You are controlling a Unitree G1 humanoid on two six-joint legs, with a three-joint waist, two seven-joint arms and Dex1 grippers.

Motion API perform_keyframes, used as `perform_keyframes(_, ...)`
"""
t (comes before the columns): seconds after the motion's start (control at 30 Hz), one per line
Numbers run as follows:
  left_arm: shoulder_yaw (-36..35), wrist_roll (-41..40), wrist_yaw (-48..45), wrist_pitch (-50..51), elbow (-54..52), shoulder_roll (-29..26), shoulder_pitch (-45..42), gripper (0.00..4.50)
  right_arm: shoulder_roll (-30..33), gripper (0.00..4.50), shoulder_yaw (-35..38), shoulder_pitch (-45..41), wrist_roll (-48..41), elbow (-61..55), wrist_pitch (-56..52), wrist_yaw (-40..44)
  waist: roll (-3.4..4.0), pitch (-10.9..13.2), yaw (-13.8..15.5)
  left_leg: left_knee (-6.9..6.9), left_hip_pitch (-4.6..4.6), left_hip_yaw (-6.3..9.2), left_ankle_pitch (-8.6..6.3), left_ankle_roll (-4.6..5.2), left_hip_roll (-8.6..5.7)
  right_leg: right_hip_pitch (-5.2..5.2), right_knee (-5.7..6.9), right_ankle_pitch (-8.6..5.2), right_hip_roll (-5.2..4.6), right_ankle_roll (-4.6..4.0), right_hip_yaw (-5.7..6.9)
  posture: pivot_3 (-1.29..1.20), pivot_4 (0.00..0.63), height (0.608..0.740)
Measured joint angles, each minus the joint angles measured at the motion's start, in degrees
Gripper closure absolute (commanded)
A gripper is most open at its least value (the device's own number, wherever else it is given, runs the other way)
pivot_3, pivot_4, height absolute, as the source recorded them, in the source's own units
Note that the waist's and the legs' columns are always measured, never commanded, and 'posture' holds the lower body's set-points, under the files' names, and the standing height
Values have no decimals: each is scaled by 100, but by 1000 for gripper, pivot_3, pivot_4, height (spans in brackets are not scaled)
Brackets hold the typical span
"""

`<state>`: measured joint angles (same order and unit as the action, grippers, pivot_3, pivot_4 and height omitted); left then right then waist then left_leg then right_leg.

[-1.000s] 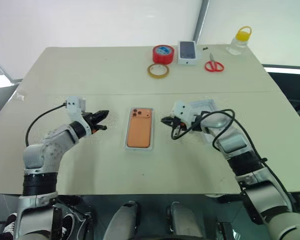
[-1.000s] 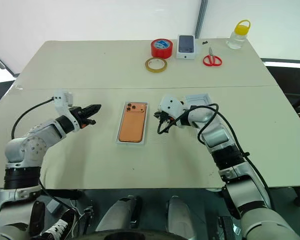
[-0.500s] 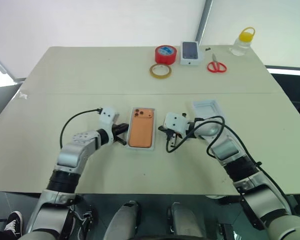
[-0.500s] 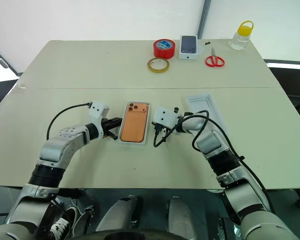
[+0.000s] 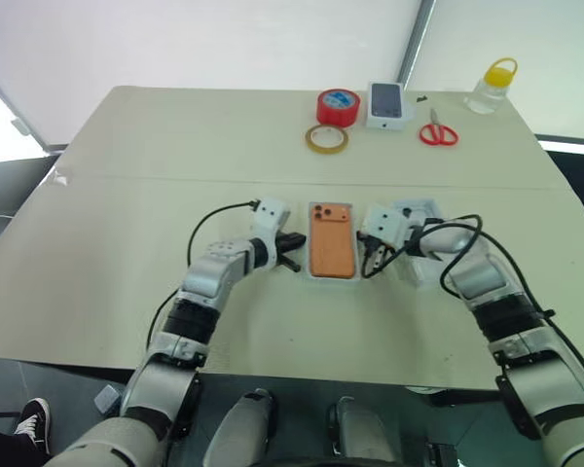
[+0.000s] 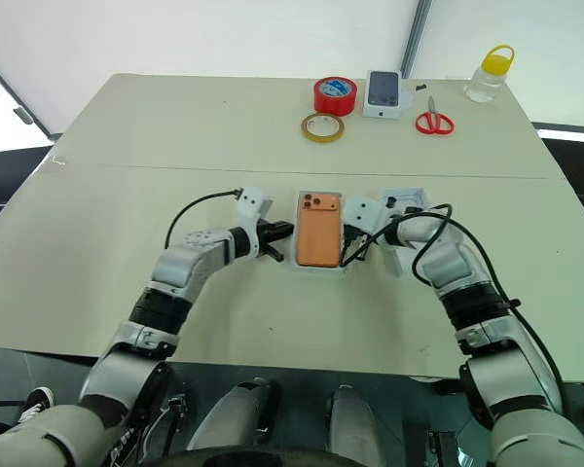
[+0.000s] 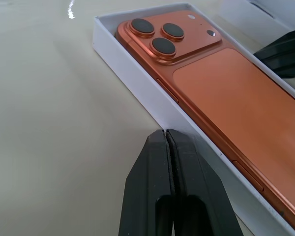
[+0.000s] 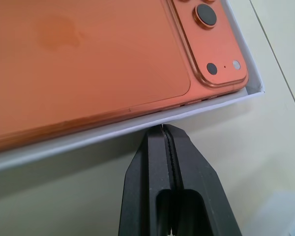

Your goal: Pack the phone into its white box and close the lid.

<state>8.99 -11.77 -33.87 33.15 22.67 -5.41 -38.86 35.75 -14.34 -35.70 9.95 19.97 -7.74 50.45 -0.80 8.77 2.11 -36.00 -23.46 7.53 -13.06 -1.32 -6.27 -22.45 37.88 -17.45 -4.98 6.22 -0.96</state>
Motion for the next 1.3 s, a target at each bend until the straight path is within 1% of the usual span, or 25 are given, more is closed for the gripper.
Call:
perform_keyframes(0.37,64,275,-201,-493,625,387,-259,4415,361,4500,353,490,4,-410,-46,68,-3,2,17,-3,0,1,-1,2,-2,6,-3,-2,-2,4,3,0,150,740)
perform_keyframes(0.7,72,388,-304,-620,635,344,-249,4415,364,4500,364,507,47,-449,-40,78,-6,3,-8,-3,0,1,-1,1,0,3,-1,-2,0,4,2,0,150,740)
perform_keyframes(0.83,61,371,-418,-649,563,140,-215,4415,469,4500,347,511,32,-552,-24,268,-7,6,-49,-2,0,0,0,1,1,1,0,-2,2,4,2,0,150,740)
perform_keyframes(0.9,39,355,-491,-651,400,-55,-103,4415,602,4500,370,530,-5,-611,-50,344,-6,7,-102,-1,0,0,0,1,2,-1,2,-2,2,4,1,0,150,740)
perform_keyframes(1.0,-113,300,-517,-652,143,-331,90,4415,618,4500,584,558,-222,-700,-305,363,-8,12,-181,-3,0,0,0,1,4,-4,11,-1,2,3,-2,0,150,740)
perform_keyframes(1.07,-166,252,-548,-657,-91,-493,210,4415,603,4500,675,560,-310,-728,-433,267,-8,12,-210,-3,0,0,0,1,6,-7,17,-1,4,1,-3,0,150,740)
perform_keyframes(1.17,-333,164,-562,-668,-293,-655,256,4415,564,4500,672,555,-291,-631,-337,33,-8,13,-239,-3,0,1,0,0,7,-8,18,-1,3,1,-3,0,150,740)
perform_keyframes(1.3,-529,35,-578,-668,-537,-791,274,4415,322,4500,593,350,-143,-273,-130,-379,-8,13,-286,-6,0,0,2,-2,6,-7,20,0,3,1,-4,0,150,740)
